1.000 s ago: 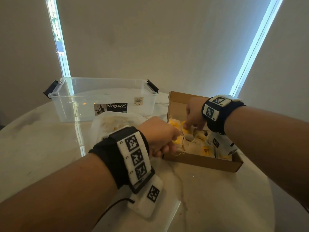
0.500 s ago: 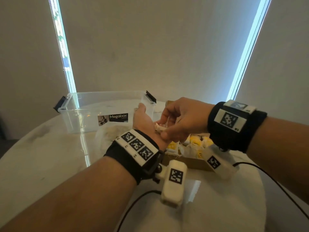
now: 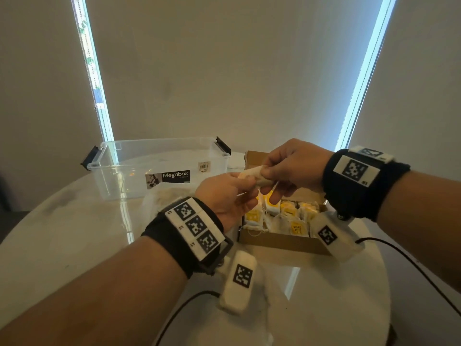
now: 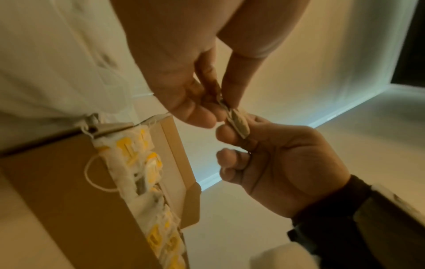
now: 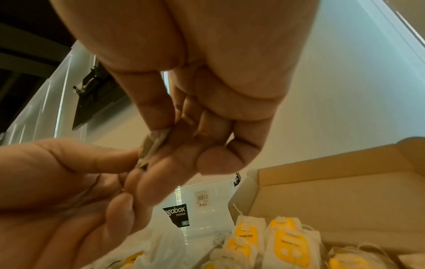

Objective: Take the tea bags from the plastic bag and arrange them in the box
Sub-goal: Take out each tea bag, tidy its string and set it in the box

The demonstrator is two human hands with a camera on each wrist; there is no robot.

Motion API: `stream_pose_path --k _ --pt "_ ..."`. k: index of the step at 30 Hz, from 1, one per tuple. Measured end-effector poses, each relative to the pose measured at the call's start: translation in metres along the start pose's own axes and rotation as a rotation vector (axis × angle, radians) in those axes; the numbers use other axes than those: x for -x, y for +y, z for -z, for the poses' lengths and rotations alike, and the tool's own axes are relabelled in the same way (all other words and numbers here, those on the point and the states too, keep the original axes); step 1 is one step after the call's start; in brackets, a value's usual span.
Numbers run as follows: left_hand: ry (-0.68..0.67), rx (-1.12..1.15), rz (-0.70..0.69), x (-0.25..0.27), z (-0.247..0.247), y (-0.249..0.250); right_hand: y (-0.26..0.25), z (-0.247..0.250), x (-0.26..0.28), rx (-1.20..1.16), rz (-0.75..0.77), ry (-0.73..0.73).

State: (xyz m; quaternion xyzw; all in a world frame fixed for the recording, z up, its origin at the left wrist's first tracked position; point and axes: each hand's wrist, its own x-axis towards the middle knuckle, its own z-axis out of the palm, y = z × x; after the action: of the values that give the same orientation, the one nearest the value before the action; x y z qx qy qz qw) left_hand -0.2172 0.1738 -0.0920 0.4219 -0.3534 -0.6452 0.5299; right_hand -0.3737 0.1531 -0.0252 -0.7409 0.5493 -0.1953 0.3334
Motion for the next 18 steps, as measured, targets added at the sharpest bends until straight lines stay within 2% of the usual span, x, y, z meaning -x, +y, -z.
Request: stream_pose_path --k 2,4,6,10,14,18 --pt "0.046 -0.104 -0.087 -0.003 0.003 0.0 0.003 0.0 -0.001 0.049 -0.039 0.006" --pt "0.076 -0.329 -0.206 -0.005 0.006 0.0 0.004 -0.001 -0.003 0.138 -0.026 0.03" --pt "0.05 -0.54 -0.293 -0.003 0.006 0.002 0.004 -0.001 -0.004 0.185 0.031 0.047" --pt "0.009 -0.794 -0.381 -0.004 0.001 0.007 0.004 -0.003 -0.005 0.288 0.13 0.002" --pt "0.041 -0.792 -0.436 -0.007 -0.001 0.004 0.01 0.001 -0.007 0.343 0.121 0.049" --pt "0.107 -0.681 -0.392 -0.013 0.005 0.001 0.014 0.01 -0.011 0.323 0.089 0.041"
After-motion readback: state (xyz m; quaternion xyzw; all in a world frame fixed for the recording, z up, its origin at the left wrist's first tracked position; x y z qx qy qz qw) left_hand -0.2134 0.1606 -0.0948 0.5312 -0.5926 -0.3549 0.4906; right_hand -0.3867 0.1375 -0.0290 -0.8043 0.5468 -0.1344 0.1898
